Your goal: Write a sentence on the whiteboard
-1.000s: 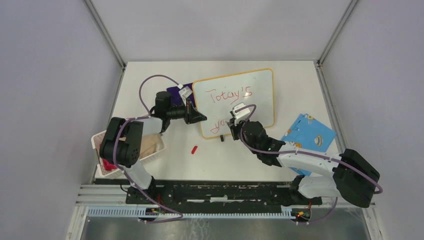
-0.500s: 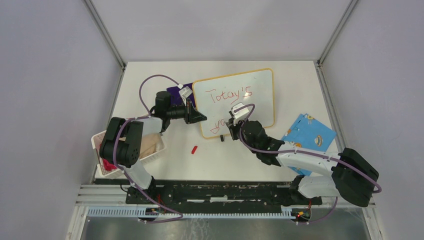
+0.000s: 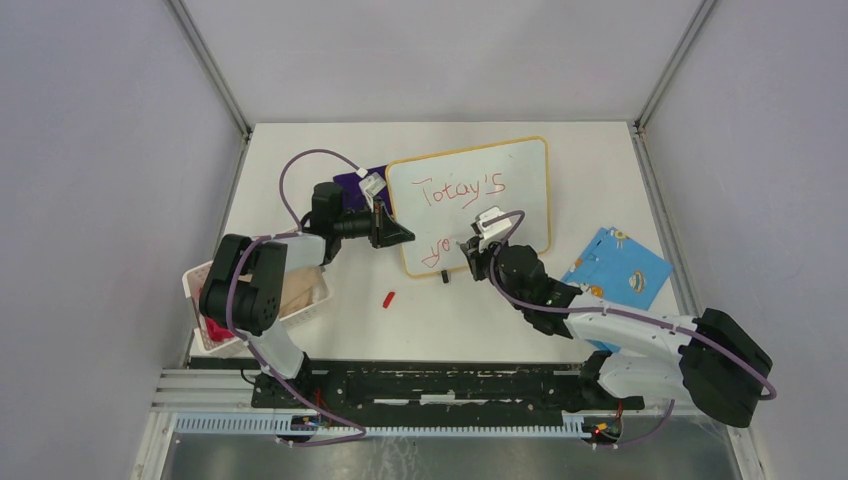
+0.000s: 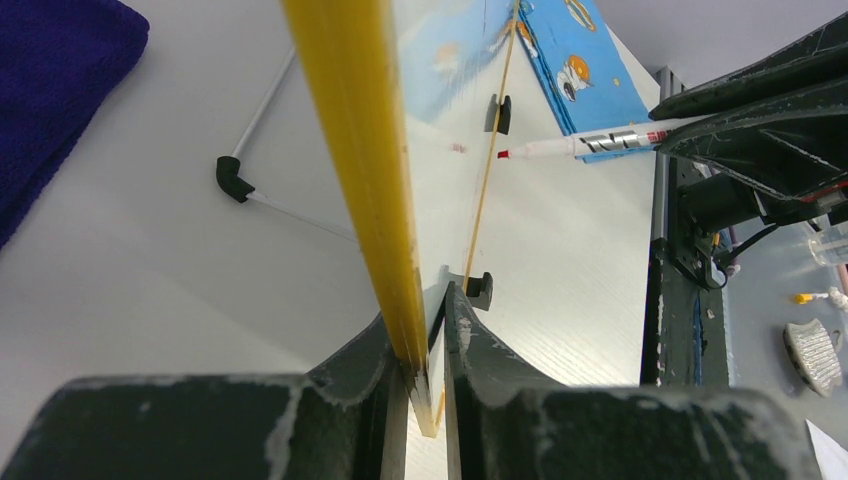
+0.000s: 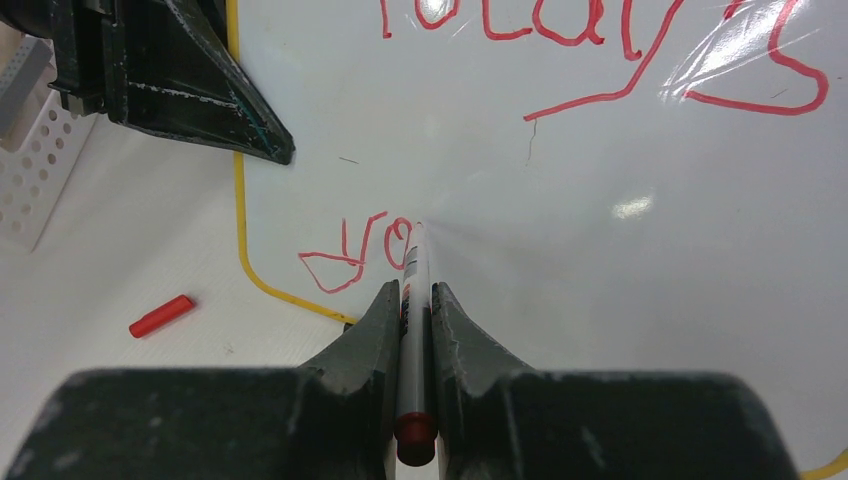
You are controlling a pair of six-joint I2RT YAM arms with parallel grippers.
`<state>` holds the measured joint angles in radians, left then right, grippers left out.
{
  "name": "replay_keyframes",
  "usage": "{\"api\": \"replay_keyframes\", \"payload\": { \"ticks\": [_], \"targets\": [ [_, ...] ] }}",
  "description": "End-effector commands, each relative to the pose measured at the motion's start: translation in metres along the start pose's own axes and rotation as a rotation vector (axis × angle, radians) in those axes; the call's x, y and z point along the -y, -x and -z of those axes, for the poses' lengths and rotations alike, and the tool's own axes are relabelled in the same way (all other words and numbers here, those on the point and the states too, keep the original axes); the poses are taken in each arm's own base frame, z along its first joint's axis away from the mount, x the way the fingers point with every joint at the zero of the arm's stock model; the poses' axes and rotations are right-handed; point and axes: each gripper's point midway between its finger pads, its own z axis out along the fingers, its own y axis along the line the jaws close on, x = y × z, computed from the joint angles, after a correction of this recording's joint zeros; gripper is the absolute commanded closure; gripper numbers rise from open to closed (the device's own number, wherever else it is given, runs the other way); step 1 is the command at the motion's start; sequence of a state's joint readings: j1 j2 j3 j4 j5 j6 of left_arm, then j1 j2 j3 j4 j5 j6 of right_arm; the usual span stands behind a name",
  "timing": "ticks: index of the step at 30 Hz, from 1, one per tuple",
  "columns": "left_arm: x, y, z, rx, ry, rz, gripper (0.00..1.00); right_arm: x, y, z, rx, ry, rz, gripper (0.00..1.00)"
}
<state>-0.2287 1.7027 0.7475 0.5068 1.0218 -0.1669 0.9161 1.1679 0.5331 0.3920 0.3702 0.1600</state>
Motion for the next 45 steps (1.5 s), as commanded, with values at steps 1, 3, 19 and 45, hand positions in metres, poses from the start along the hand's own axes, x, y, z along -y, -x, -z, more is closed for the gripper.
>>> {"api": "replay_keyframes", "payload": {
  "ticks": [1, 3, 19, 45],
  "targets": [
    [-0.021, -0.039, -0.007, -0.097, 0.101, -0.043, 0.98, 0.003, 0.024, -0.004, 0.073, -0.013, -0.031, 1.00],
    [-0.021, -0.040, -0.007, -0.099, 0.099, -0.041, 0.98, 0.004, 0.026, -0.006, 0.073, -0.017, -0.029, 1.00],
    [-0.021, -0.039, -0.007, -0.098, 0.100, -0.042, 0.98, 0.007, -0.002, -0.007, 0.006, -0.027, -0.019, 1.00],
    [-0.022, -0.039, -0.007, -0.101, 0.099, -0.066, 0.98, 0.024, 0.011, -0.002, 0.032, -0.081, -0.017, 1.00]
  ]
}}
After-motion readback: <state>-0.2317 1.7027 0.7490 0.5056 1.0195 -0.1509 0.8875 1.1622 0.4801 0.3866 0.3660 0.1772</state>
